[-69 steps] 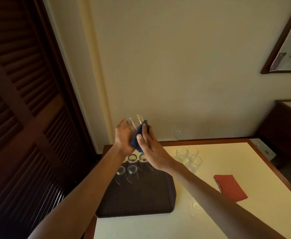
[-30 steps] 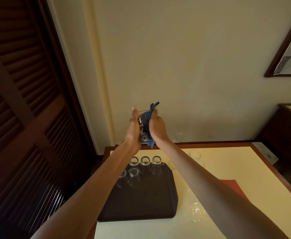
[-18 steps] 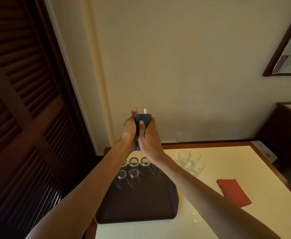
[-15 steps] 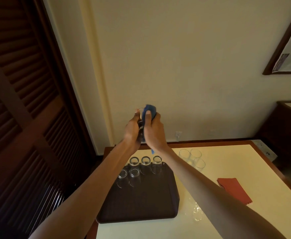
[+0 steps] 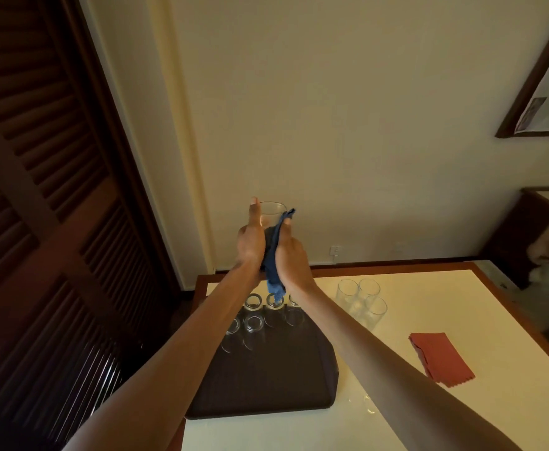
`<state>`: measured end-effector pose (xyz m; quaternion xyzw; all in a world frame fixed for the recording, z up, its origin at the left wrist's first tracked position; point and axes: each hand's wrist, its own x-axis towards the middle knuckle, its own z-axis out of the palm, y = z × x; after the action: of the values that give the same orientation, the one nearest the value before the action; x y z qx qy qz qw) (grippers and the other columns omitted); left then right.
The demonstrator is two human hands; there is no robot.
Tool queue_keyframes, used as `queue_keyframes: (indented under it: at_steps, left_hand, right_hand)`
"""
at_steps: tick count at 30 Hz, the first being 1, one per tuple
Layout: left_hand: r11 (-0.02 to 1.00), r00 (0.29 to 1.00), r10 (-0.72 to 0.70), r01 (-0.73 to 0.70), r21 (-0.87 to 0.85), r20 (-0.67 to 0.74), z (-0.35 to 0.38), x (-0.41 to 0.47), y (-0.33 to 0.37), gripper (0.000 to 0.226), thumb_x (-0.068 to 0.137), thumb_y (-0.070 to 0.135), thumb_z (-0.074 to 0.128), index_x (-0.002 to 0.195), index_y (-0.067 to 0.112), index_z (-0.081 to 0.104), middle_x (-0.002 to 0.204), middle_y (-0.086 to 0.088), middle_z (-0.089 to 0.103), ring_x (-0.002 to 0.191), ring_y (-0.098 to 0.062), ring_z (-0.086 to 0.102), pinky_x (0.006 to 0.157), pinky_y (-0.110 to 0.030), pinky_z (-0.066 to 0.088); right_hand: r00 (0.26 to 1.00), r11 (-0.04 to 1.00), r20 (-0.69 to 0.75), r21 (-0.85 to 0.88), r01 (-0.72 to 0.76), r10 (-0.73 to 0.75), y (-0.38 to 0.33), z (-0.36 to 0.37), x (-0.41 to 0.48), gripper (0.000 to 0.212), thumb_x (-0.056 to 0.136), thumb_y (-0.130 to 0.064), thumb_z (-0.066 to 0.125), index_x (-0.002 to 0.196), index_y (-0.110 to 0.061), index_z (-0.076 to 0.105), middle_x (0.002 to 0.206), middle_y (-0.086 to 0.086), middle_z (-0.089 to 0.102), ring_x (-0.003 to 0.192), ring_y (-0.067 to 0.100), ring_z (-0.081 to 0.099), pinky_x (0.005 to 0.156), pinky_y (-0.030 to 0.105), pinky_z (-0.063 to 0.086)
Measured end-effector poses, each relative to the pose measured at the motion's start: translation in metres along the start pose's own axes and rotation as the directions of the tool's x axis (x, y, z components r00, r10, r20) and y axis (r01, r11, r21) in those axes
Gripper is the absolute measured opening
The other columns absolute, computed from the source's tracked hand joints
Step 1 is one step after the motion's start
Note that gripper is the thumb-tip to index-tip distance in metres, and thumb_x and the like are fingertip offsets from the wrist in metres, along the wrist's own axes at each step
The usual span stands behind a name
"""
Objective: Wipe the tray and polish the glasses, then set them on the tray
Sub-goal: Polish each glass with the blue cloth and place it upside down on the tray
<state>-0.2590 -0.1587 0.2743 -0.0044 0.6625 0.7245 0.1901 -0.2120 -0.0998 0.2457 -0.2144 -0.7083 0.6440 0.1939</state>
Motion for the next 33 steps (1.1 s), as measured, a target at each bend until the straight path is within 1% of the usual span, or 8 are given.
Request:
queue_keyframes:
  at_steps: [5, 8, 11, 17, 22, 24, 28, 33]
  left_hand:
    - [0.998, 0.998, 0.068, -0.068, -0.014, -0.015, 0.002, 0.001, 0.001, 0.055, 0.105, 0.064, 0.038, 0.085, 0.019, 0.063, 0.086, -0.002, 0.065, 0.084, -0.017, 0.063, 0.082, -0.032, 0.051]
    - [0.989, 0.997, -0.034, 0.042, -0.139, 0.063, 0.000, -0.001, 0.001, 0.053, 0.105, 0.060, 0.043, 0.096, 0.014, 0.068, 0.101, -0.009, 0.074, 0.100, -0.025, 0.070, 0.088, -0.036, 0.057]
    - [0.982, 0.986, -0.067, 0.092, -0.165, 0.150, -0.001, -0.005, -0.003, 0.061, 0.107, 0.060, 0.035, 0.110, 0.012, 0.072, 0.107, -0.014, 0.077, 0.102, -0.029, 0.073, 0.085, -0.040, 0.058]
    - [0.990, 0.982, -0.018, 0.044, -0.133, 0.189, -0.001, -0.012, -0.001, 0.082, 0.098, 0.078, 0.023, 0.135, 0.019, 0.067, 0.120, -0.013, 0.075, 0.113, -0.030, 0.071, 0.101, -0.051, 0.056]
    - [0.998, 0.995, 0.051, -0.048, -0.041, 0.084, 0.001, -0.015, 0.012, 0.076, 0.090, 0.084, 0.042, 0.109, 0.018, 0.074, 0.107, -0.011, 0.077, 0.098, -0.026, 0.073, 0.085, -0.041, 0.059]
    - [0.998, 0.998, 0.056, -0.056, -0.021, 0.020, 0.002, -0.008, 0.016, 0.095, 0.077, 0.095, 0.045, 0.121, 0.015, 0.071, 0.111, -0.012, 0.074, 0.102, -0.030, 0.072, 0.094, -0.046, 0.058]
    - [0.996, 0.996, 0.085, -0.085, -0.013, 0.001, -0.002, -0.002, 0.016, 0.080, 0.094, 0.080, 0.037, 0.138, 0.016, 0.057, 0.125, -0.004, 0.065, 0.111, -0.021, 0.064, 0.087, -0.032, 0.049]
    - [0.980, 0.975, 0.022, 0.023, -0.199, 0.223, -0.008, 0.003, 0.002, 0.070, 0.102, 0.068, 0.039, 0.129, 0.009, 0.068, 0.123, -0.018, 0.073, 0.119, -0.028, 0.068, 0.098, -0.038, 0.054]
  right_hand:
    - [0.979, 0.975, -0.028, -0.109, 0.196, -0.200, 0.013, 0.006, -0.015, 0.041, 0.108, -0.041, 0.034, 0.117, -0.004, 0.049, 0.082, 0.002, 0.063, 0.061, 0.001, 0.063, 0.052, 0.015, 0.047]
    - [0.936, 0.934, -0.089, -0.147, 0.326, -0.341, 0.002, 0.006, -0.010, 0.039, 0.106, -0.040, 0.041, 0.130, -0.009, 0.040, 0.101, 0.005, 0.064, 0.082, 0.009, 0.067, 0.064, 0.022, 0.056]
    - [0.904, 0.910, -0.164, -0.207, 0.359, -0.394, -0.015, -0.001, 0.005, 0.038, 0.106, -0.042, 0.041, 0.123, -0.009, 0.045, 0.094, 0.003, 0.064, 0.072, 0.008, 0.064, 0.057, 0.020, 0.051]
    - [0.982, 0.997, -0.170, -0.017, 0.080, -0.082, -0.033, -0.006, 0.021, 0.060, 0.106, -0.053, 0.028, 0.101, -0.003, 0.061, 0.078, 0.007, 0.069, 0.065, 0.019, 0.066, 0.058, 0.028, 0.051]
    - [0.987, 0.982, -0.051, 0.124, -0.142, 0.150, -0.035, -0.003, 0.014, 0.061, 0.106, -0.056, 0.019, 0.089, -0.018, 0.064, 0.087, 0.007, 0.070, 0.083, 0.024, 0.069, 0.083, 0.038, 0.058]
    - [0.994, 0.994, -0.056, 0.055, -0.096, 0.099, -0.031, 0.001, 0.006, 0.065, 0.107, -0.054, 0.019, 0.086, -0.013, 0.065, 0.082, 0.008, 0.069, 0.076, 0.022, 0.068, 0.073, 0.033, 0.057]
    - [0.986, 0.973, -0.071, -0.185, 0.137, -0.153, -0.013, 0.012, -0.011, 0.050, 0.106, -0.051, 0.028, 0.112, -0.007, 0.052, 0.090, 0.010, 0.068, 0.074, 0.022, 0.068, 0.060, 0.029, 0.053]
    - [0.927, 0.905, -0.089, -0.270, 0.330, -0.364, -0.021, 0.002, -0.003, 0.039, 0.105, -0.046, 0.037, 0.123, -0.011, 0.043, 0.098, 0.005, 0.067, 0.076, 0.018, 0.068, 0.058, 0.025, 0.053]
